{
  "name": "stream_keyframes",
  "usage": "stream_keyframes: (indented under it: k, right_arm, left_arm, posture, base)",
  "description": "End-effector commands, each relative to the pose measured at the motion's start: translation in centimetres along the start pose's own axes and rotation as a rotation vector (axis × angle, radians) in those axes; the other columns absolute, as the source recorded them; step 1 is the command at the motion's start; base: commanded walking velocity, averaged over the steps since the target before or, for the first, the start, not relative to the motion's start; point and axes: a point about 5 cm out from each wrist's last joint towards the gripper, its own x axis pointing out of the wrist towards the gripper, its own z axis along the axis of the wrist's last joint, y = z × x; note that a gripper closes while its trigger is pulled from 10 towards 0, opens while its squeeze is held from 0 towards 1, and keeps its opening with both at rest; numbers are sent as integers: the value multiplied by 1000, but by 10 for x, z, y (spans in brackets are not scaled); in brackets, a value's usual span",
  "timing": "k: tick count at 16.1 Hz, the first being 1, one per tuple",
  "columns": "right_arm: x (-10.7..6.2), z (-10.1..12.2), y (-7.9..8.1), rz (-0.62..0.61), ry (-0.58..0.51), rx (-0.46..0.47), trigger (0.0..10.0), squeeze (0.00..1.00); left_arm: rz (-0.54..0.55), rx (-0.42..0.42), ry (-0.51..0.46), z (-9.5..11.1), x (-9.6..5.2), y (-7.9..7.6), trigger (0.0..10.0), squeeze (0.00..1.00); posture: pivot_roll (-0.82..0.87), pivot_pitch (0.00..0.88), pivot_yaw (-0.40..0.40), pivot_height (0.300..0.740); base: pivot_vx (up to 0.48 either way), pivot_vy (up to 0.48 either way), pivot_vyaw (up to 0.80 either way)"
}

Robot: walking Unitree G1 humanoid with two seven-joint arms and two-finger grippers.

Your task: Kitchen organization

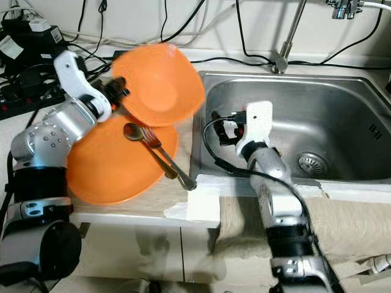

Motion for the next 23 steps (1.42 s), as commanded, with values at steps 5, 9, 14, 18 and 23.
stream_keyframes:
  k: [5,9,14,18,23]
  right_arm:
    - [6,13,-4,96,11,-99,10000,0]
    - [7,23,-15,205,23,-393,10000,0]
    - [12,27,-10,358,4,-719,10000,0]
    - [18,31,3,474,-63,-950,10000,0]
    - [17,25,2,505,-91,-1011,10000,0]
  left_arm:
    - [-166,7,5,6,-7,-24,0,0]
    - [-148,53,7,8,-5,-21,0,0]
    - [-119,192,17,19,-6,-9,0,0]
    - [-169,188,42,11,-5,-16,0,0]
    - [-169,78,-68,33,-1,-26,0,0]
  posture:
    - [22,0,33,740]
    - [19,0,32,740]
    - [28,0,20,740]
    - [29,0,10,740]
    - [22,0,6,740]
  base:
    - [0,0,0]
    - [0,0,0]
    - [0,0,0]
    - [0,0,0]
    - [0,0,0]
